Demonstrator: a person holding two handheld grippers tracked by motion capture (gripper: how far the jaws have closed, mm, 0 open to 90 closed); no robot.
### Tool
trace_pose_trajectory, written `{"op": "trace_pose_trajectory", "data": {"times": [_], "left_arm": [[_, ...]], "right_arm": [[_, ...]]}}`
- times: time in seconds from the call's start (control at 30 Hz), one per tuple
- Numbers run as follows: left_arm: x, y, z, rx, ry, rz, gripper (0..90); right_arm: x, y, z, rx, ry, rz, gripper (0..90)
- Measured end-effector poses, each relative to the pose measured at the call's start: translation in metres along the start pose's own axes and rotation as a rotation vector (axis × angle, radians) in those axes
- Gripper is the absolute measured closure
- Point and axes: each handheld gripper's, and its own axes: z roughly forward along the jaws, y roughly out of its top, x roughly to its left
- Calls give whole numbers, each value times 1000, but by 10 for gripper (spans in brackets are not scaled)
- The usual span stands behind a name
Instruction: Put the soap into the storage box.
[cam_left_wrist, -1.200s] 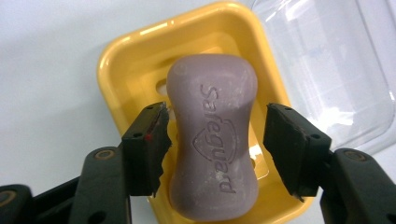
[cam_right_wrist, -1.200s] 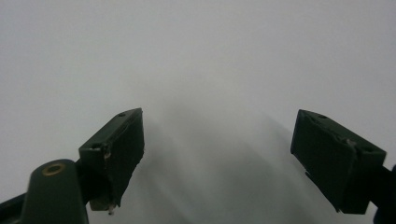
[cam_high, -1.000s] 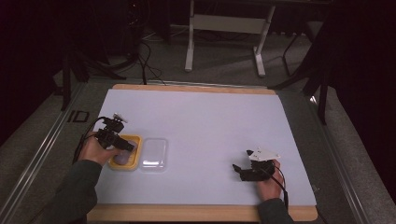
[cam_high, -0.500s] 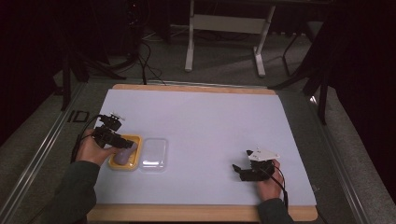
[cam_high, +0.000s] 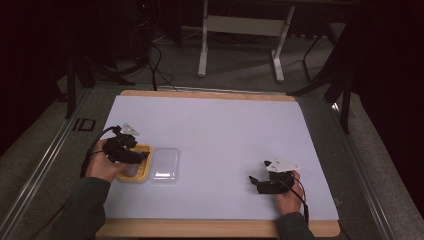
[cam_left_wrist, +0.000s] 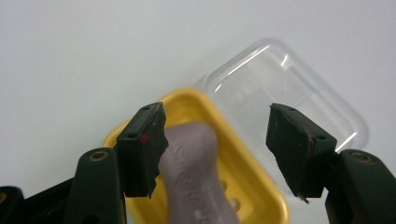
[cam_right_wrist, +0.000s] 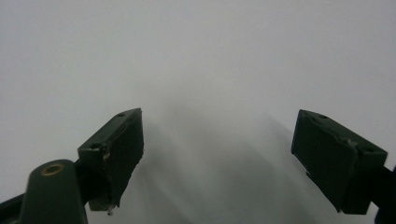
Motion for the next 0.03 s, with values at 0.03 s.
{"op": "trace_pose_trajectory", "data": {"times": [0.03], "left_arm": [[0, 0, 0, 0, 0, 0, 361]], "right_arm": [[0, 0, 0, 0, 0, 0, 160]]}}
